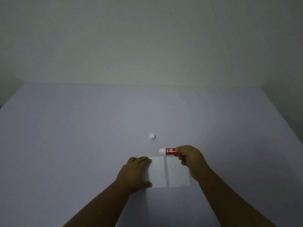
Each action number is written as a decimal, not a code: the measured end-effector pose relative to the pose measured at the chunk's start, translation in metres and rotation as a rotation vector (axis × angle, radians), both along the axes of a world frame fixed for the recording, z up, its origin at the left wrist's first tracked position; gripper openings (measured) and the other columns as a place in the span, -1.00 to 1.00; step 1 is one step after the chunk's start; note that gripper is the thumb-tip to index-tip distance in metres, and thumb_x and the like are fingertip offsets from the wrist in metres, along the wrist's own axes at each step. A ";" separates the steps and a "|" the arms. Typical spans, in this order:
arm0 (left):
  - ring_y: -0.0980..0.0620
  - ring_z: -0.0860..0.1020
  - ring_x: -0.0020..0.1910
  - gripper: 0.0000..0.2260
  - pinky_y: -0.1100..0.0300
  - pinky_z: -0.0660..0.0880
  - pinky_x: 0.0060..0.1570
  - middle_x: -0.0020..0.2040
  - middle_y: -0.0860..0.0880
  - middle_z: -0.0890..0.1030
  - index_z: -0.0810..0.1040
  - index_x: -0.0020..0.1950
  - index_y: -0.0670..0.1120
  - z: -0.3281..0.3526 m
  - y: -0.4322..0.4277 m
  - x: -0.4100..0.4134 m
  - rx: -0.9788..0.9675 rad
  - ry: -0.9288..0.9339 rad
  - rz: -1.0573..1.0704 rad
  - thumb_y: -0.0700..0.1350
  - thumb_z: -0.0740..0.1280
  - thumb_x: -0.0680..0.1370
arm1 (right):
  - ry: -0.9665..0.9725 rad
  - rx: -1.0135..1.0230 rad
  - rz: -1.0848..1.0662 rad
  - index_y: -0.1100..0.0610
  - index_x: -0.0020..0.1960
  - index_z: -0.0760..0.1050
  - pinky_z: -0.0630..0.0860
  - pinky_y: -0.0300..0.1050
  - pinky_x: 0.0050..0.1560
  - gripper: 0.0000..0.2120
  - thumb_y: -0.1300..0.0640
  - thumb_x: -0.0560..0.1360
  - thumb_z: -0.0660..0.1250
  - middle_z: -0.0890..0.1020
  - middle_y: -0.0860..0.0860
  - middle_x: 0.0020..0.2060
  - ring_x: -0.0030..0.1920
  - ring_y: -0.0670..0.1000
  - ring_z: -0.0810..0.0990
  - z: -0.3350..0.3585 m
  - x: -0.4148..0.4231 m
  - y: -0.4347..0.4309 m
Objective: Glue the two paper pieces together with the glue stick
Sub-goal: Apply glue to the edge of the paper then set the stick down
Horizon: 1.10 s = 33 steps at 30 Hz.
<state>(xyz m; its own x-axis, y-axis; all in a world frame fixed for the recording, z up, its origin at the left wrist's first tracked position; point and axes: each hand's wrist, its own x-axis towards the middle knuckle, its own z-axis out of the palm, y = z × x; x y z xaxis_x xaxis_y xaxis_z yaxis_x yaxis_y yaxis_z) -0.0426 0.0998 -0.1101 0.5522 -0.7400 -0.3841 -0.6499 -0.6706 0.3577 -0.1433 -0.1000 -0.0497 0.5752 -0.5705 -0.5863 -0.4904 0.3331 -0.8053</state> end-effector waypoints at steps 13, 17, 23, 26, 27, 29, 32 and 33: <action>0.04 0.21 0.39 -0.10 0.18 0.28 0.34 0.47 0.30 0.21 0.13 0.47 0.21 -0.022 0.005 0.006 -0.054 -0.068 -0.003 0.37 0.23 0.15 | -0.153 -0.247 0.134 0.03 -0.09 0.50 0.53 -0.13 -0.04 -0.82 0.21 0.38 0.44 0.63 -0.04 -0.17 -0.12 -0.06 0.60 -0.024 0.046 -0.022; 0.04 0.20 0.42 -0.09 0.15 0.26 0.38 0.47 0.30 0.20 0.13 0.48 0.22 -0.028 0.008 0.006 -0.066 -0.060 0.008 0.38 0.24 0.14 | -0.041 -0.593 0.235 0.05 -0.15 0.44 0.39 -0.24 -0.27 -0.87 0.11 0.39 0.39 0.58 -0.06 -0.26 -0.23 -0.07 0.55 -0.044 0.067 -0.019; 0.05 0.22 0.41 -0.10 0.16 0.30 0.36 0.46 0.33 0.21 0.15 0.47 0.23 -0.031 0.009 0.005 -0.087 -0.073 0.019 0.39 0.24 0.14 | -0.037 -0.704 0.287 0.05 -0.04 0.45 0.39 -0.18 -0.15 -0.87 0.12 0.42 0.34 0.57 -0.02 -0.19 -0.17 -0.02 0.53 -0.060 0.078 -0.018; 0.06 0.23 0.40 -0.11 0.15 0.28 0.38 0.46 0.32 0.22 0.16 0.47 0.22 -0.032 0.009 0.006 -0.090 -0.070 0.014 0.39 0.24 0.14 | -0.057 -0.696 0.283 0.02 0.00 0.43 0.43 -0.17 -0.12 -0.82 0.14 0.42 0.33 0.56 -0.03 -0.15 -0.14 -0.01 0.55 -0.061 0.079 -0.017; 0.07 0.23 0.41 -0.10 0.15 0.27 0.39 0.46 0.32 0.22 0.16 0.47 0.22 -0.032 0.009 0.006 -0.088 -0.069 0.013 0.39 0.24 0.14 | -0.059 -0.695 0.284 0.01 0.02 0.42 0.44 -0.17 -0.11 -0.80 0.15 0.42 0.34 0.57 -0.03 -0.13 -0.12 -0.01 0.56 -0.061 0.079 -0.016; 0.07 0.23 0.40 -0.10 0.16 0.27 0.38 0.46 0.33 0.22 0.15 0.47 0.22 -0.031 0.009 0.006 -0.088 -0.061 0.023 0.40 0.24 0.14 | -0.061 -0.683 0.298 0.01 0.06 0.42 0.46 -0.15 -0.07 -0.74 0.17 0.40 0.35 0.57 -0.01 -0.07 -0.07 0.01 0.57 -0.060 0.077 -0.015; 0.06 0.23 0.39 -0.10 0.17 0.29 0.35 0.45 0.33 0.23 0.15 0.46 0.24 -0.029 0.011 0.005 -0.092 -0.046 0.036 0.39 0.25 0.14 | -0.039 -0.636 0.277 0.06 0.22 0.39 0.49 0.00 0.17 -0.55 0.28 0.37 0.37 0.54 0.04 0.13 0.13 0.04 0.52 -0.057 0.071 -0.014; 0.05 0.22 0.39 -0.11 0.17 0.29 0.34 0.45 0.33 0.23 0.15 0.46 0.24 -0.028 0.011 0.004 -0.090 -0.042 0.039 0.38 0.25 0.15 | -0.024 -0.630 0.238 0.09 0.26 0.37 0.48 0.04 0.22 -0.51 0.32 0.37 0.36 0.51 0.07 0.17 0.16 0.07 0.50 -0.055 0.068 -0.012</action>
<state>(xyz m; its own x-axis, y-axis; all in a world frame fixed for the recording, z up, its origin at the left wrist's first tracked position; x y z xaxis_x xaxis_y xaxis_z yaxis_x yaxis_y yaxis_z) -0.0381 0.1112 -0.1378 0.5954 -0.7480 -0.2933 -0.6396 -0.6622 0.3904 -0.0755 -0.1123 -0.1043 0.7365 -0.6551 -0.1686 -0.4720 -0.3191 -0.8218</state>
